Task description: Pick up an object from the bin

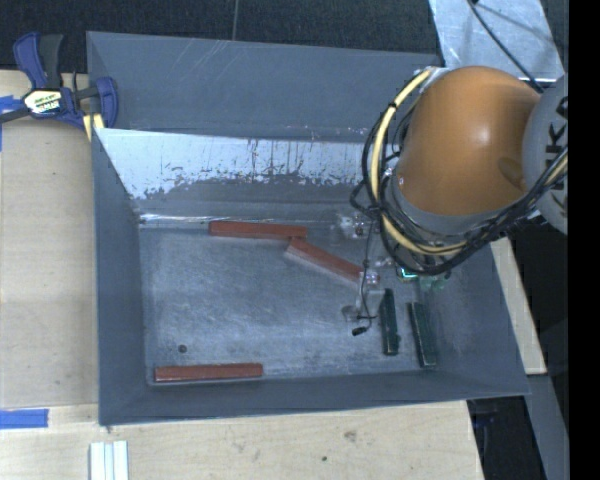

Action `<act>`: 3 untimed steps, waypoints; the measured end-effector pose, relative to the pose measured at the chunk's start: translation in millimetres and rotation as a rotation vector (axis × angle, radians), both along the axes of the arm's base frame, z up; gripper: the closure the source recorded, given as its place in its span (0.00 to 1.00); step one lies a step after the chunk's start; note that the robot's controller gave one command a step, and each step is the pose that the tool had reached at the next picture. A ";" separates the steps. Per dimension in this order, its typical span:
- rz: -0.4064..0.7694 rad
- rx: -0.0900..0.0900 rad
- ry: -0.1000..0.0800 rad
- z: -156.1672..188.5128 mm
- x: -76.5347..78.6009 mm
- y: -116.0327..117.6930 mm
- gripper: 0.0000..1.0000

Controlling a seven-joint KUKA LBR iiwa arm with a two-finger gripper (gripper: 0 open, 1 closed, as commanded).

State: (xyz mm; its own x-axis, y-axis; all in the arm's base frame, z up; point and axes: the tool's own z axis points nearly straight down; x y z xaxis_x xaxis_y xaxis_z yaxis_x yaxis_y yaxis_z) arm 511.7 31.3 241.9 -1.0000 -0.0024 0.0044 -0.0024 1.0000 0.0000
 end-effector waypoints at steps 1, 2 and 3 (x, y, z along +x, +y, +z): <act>-0.112 -0.002 -0.008 -65.8 66.8 -62.7 0.00; -0.153 0.001 -0.001 -176.0 90.2 -34.3 0.00; -0.155 0.001 -0.010 -170.4 92.8 -35.3 1.00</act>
Offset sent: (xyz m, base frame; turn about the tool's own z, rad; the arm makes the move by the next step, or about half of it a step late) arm 0.0651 -0.0589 -0.0626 0.1066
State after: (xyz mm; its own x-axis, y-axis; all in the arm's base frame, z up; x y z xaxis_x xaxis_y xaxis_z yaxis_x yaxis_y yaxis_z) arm 604.6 -4.0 71.5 -0.9884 0.1517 -0.0057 0.1517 0.9884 0.0014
